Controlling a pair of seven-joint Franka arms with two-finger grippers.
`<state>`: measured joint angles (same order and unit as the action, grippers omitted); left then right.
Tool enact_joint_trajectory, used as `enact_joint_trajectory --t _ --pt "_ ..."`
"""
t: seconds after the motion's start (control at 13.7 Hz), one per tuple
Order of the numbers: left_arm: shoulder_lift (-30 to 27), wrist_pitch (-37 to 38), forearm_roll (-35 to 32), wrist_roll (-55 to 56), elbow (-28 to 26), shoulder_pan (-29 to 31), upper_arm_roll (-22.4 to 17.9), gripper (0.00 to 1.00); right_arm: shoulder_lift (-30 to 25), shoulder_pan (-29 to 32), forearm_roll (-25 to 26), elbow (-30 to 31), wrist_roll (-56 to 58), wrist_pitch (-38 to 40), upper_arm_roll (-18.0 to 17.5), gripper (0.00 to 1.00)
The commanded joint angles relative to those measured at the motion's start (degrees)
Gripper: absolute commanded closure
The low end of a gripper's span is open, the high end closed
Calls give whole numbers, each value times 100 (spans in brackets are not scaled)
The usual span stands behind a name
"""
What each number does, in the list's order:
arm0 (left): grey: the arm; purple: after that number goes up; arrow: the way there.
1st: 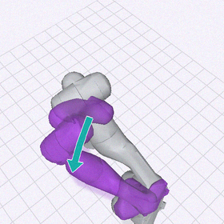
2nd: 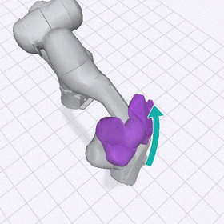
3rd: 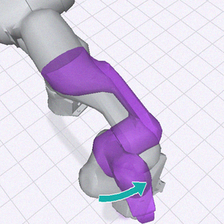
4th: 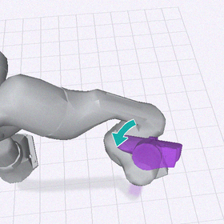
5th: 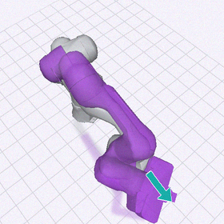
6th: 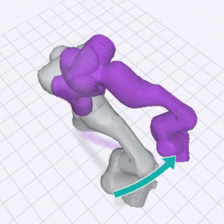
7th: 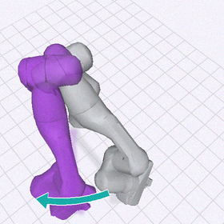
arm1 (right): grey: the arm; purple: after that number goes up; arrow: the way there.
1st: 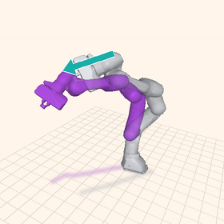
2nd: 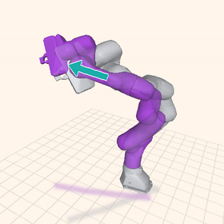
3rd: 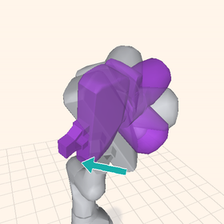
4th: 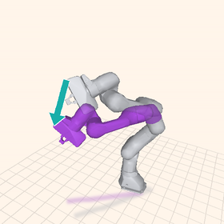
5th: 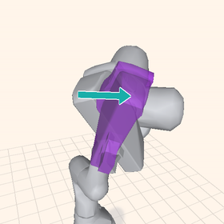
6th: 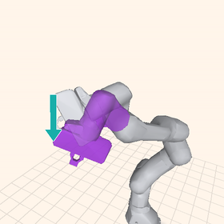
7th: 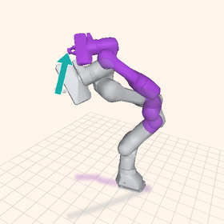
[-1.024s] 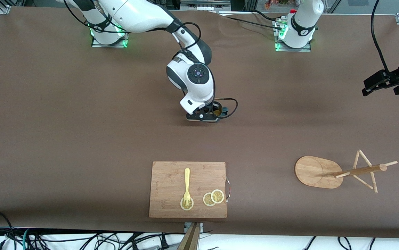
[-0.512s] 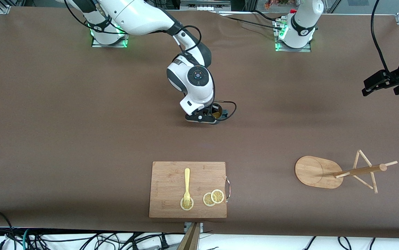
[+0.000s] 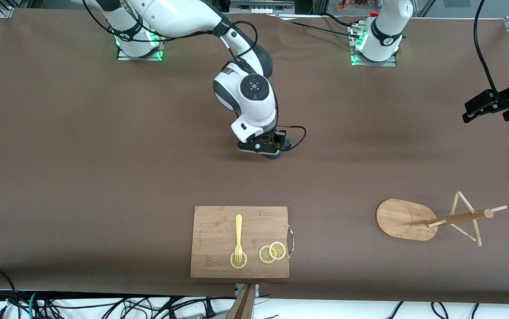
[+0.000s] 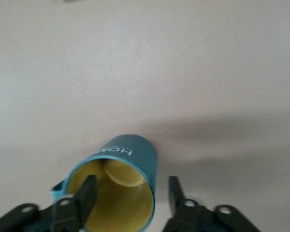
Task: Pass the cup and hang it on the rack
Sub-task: 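Release the mug with the right gripper while the left gripper reaches in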
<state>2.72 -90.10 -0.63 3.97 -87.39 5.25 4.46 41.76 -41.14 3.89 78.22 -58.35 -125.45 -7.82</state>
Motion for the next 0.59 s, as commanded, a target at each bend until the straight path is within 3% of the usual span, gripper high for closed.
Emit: enact_joint_trajectory --t 0.0,0.29,0.51 --pt "71 28 37 7 135 55 29 0 -781 298 7 115 -10 782 0 0" --pt "62 89 151 -10 -14 29 125 0 -1712 922 16 124 289 1994 70 0" --pt "299 -279 -181 -45 -629 38 512 0 -2232 1214 7 124 630 3111 569 0"
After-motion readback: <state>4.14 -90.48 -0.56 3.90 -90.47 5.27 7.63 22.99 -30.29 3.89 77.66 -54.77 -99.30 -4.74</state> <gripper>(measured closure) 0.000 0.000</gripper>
